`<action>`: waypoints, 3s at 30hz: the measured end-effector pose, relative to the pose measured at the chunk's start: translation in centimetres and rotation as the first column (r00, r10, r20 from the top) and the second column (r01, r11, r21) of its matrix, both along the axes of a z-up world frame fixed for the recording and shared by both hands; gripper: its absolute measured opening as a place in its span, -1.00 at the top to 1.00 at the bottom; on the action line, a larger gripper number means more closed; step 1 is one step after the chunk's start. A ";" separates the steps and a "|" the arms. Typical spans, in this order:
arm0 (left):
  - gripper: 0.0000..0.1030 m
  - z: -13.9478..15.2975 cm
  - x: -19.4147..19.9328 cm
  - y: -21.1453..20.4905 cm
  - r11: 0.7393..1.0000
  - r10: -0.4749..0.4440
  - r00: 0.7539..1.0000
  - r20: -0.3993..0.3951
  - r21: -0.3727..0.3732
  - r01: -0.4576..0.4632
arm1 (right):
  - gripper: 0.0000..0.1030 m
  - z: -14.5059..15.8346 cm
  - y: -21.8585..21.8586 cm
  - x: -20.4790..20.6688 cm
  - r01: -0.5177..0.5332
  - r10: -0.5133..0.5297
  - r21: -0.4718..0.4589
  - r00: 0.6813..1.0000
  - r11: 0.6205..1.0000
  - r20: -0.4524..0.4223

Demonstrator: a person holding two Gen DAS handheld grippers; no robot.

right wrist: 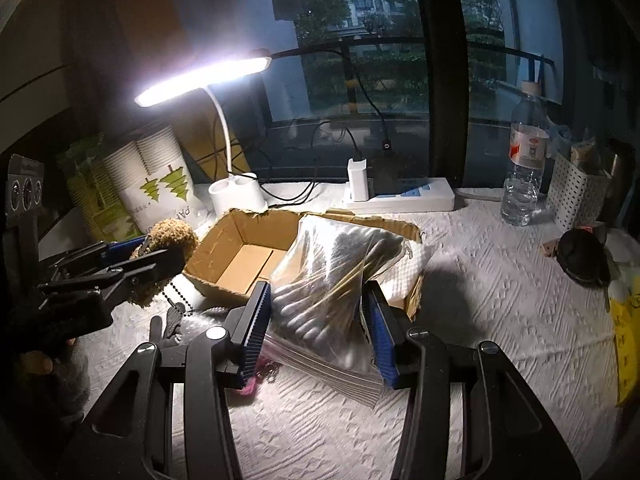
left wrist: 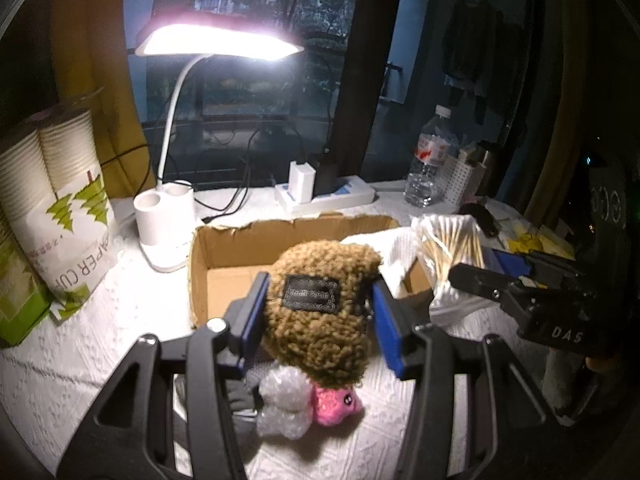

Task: Organize soft objects
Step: 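Carry the swab bag and brown pouch over the cardboard box with both tools, then lower the swab bag and pouch into the box and open both tools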

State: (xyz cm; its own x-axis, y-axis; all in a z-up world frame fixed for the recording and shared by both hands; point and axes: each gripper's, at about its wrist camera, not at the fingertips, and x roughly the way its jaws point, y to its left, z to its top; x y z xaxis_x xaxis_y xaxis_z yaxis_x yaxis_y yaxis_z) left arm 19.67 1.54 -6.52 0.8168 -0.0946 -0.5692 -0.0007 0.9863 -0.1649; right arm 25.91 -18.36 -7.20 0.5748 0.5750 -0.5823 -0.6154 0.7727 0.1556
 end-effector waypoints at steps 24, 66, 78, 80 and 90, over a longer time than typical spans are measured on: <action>0.03 -3.5 6.5 1.2 0.999 0.043 0.997 -0.067 -0.020 -0.045 | 0.04 -3.0 1.3 6.2 -0.011 0.010 -0.023 0.998 1.000 -0.057; -0.32 -7.2 9.4 1.3 0.998 0.063 0.979 -0.196 -0.015 -0.067 | -0.16 -6.2 3.5 7.7 0.010 -0.024 -0.189 0.997 0.982 -0.073; -0.34 -5.2 7.2 1.4 0.997 0.066 0.987 -0.150 -0.021 -0.069 | -0.19 -4.4 2.7 6.2 0.037 -0.045 -0.170 0.998 0.985 -0.042; -0.34 -4.9 6.7 1.4 0.997 0.064 0.988 -0.139 -0.023 -0.068 | -0.19 -4.1 2.6 5.9 0.041 -0.048 -0.163 0.998 0.986 -0.037; -0.44 -3.3 4.3 1.5 0.997 0.059 0.994 -0.095 -0.038 -0.063 | -0.19 -2.4 2.7 3.6 0.048 -0.050 -0.148 0.999 0.988 -0.011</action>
State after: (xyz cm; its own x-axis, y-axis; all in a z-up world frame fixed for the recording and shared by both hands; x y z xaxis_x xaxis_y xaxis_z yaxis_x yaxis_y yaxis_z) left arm 23.98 3.04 -9.87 0.7648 -0.0711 -0.6404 -0.0776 0.9765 -0.2011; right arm 29.55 -15.70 -9.58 0.5911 0.4533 -0.6672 -0.5749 0.8170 0.0457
